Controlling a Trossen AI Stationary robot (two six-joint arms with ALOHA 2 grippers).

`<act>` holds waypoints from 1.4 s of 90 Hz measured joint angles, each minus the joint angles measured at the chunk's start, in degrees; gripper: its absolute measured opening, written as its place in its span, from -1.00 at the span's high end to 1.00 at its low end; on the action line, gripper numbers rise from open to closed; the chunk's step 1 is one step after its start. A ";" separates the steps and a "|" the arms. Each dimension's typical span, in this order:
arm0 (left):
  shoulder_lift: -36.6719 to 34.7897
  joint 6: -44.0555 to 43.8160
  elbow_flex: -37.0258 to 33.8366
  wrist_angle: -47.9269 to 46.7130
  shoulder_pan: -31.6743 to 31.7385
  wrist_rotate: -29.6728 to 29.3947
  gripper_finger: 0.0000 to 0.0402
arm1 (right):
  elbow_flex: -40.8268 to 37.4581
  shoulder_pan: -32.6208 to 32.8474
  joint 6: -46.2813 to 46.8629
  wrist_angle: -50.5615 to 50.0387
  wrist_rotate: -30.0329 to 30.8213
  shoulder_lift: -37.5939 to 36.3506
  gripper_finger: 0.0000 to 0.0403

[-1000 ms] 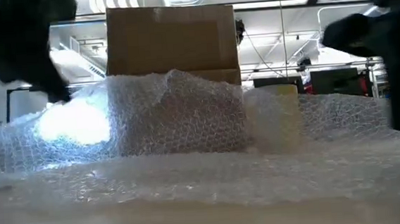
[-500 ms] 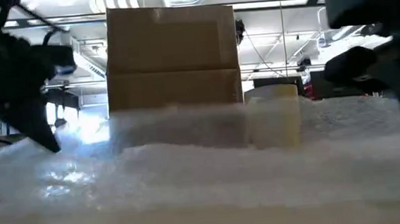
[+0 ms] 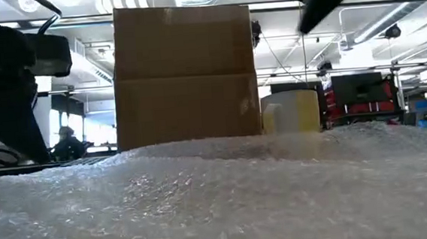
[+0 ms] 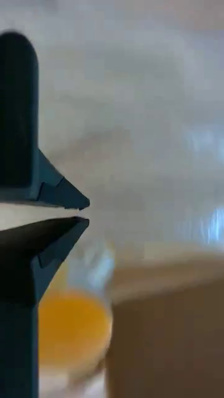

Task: Wrap mug
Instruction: Wrap the yellow mug with the transparent bubble wrap

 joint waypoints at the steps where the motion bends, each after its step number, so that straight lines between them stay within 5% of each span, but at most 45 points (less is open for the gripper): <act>1: 0.00 0.01 -0.03 -0.01 0.00 0.00 1.00 | -0.01 -0.69 -0.40 0.00 0.00 -0.08 0.72; 23: -0.02 -0.10 -0.49 -0.07 -0.43 0.54 1.00 | -1.45 -11.67 -6.29 -1.66 -9.70 2.59 0.11; 39: -0.02 -0.18 -0.96 -0.01 -0.55 0.55 1.00 | -1.96 -13.96 -7.65 -3.50 -10.73 8.37 -0.06; 48: -0.02 -0.19 -1.18 -0.02 -0.55 0.55 1.00 | -1.62 -13.85 -9.38 -3.49 -10.79 11.19 0.13; 64: -0.02 -0.09 -1.30 -0.10 -0.59 0.57 1.00 | 2.01 -12.38 -12.34 -8.06 -10.88 11.80 0.91; 83: -0.04 0.95 -1.30 -0.07 -0.59 0.55 1.00 | 10.23 -8.71 -12.09 -9.43 -9.10 7.69 0.97; 96: -0.09 1.08 -1.30 -0.08 -0.59 0.50 1.00 | 11.62 -4.32 -14.43 2.01 -15.63 8.14 0.97; 106: -0.09 1.08 -1.30 0.05 -0.59 0.50 1.00 | 11.55 -1.20 -14.63 11.03 -19.51 11.27 0.98; 126: -0.09 1.10 -1.30 0.96 -0.66 0.52 1.00 | 14.82 1.98 -13.38 10.07 -20.00 20.92 0.98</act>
